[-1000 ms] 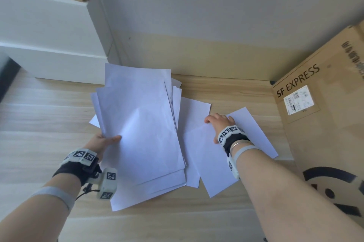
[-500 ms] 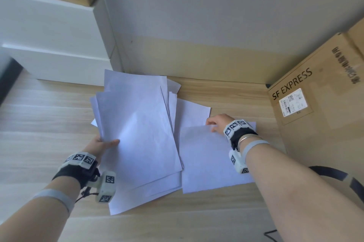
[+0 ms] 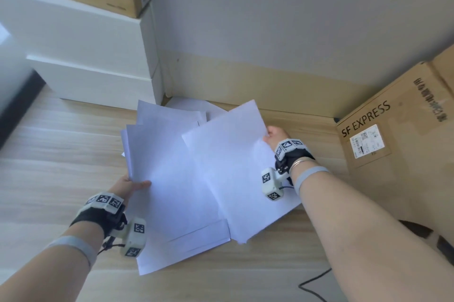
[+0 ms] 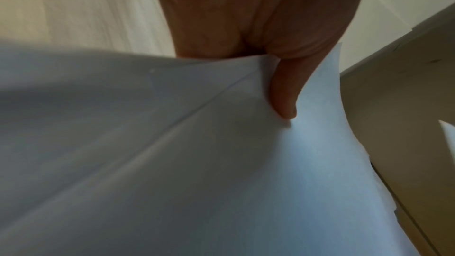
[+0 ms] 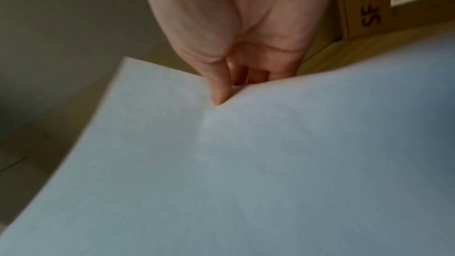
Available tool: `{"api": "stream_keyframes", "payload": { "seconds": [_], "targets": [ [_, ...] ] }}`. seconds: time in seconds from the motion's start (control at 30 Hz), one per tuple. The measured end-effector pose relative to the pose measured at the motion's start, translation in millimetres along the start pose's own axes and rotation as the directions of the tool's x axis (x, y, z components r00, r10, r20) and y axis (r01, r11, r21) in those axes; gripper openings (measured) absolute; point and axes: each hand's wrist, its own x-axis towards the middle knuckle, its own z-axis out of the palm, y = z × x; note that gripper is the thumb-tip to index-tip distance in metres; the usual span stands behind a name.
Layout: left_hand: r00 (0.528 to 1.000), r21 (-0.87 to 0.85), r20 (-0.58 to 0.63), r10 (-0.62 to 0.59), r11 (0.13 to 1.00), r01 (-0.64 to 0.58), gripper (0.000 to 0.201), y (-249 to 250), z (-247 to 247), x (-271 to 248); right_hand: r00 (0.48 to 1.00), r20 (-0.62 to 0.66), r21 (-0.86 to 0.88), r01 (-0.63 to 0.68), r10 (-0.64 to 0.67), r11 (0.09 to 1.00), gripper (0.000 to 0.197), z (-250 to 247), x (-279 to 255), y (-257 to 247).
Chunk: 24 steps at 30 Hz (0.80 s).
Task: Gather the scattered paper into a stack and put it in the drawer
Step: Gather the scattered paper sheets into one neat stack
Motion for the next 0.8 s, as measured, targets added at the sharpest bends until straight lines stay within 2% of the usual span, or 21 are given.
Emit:
{"api": "stream_keyframes", "payload": {
  "seconds": [0.23, 0.37, 0.43, 0.53, 0.6, 0.7, 0.8],
  "targets": [
    [0.999, 0.001, -0.043, -0.006, 1.000, 0.006, 0.012, 5, 7, -3, 0.989, 0.128, -0.107, -0.055, 0.068, 0.993, 0.029, 73, -19, -35],
    [0.999, -0.017, 0.026, 0.034, 0.999, -0.033, 0.027, 5, 12, -7, 0.985, 0.168, -0.116, -0.027, 0.046, 0.993, 0.029, 106, -26, -48],
    [0.998, 0.037, -0.013, 0.058, 0.998, -0.057, 0.035, 3, 10, -3, 0.980, 0.196, -0.120, 0.005, 0.018, 0.993, 0.023, 118, -27, -54],
    [0.996, 0.062, -0.075, 0.057, 0.997, -0.053, 0.036, 0, 5, -3, 0.989, 0.140, -0.166, 0.061, -0.038, 0.984, 0.014, 125, -26, -60],
    [0.989, 0.056, -0.130, 0.065, 0.997, -0.058, 0.036, -3, -4, -3, 0.989, 0.112, -0.215, 0.123, -0.100, 0.969, 0.025, 126, -21, -60],
    [0.979, 0.015, -0.193, 0.063, 0.998, -0.061, 0.036, -7, -24, -5, 0.964, 0.168, -0.241, 0.241, -0.204, 0.940, 0.054, 128, -14, -59],
    [0.976, -0.021, -0.207, 0.060, 0.998, -0.065, 0.034, -13, -43, -8, 0.945, 0.224, -0.323, 0.302, -0.237, 0.897, 0.062, 140, -9, -62]
  ]
}}
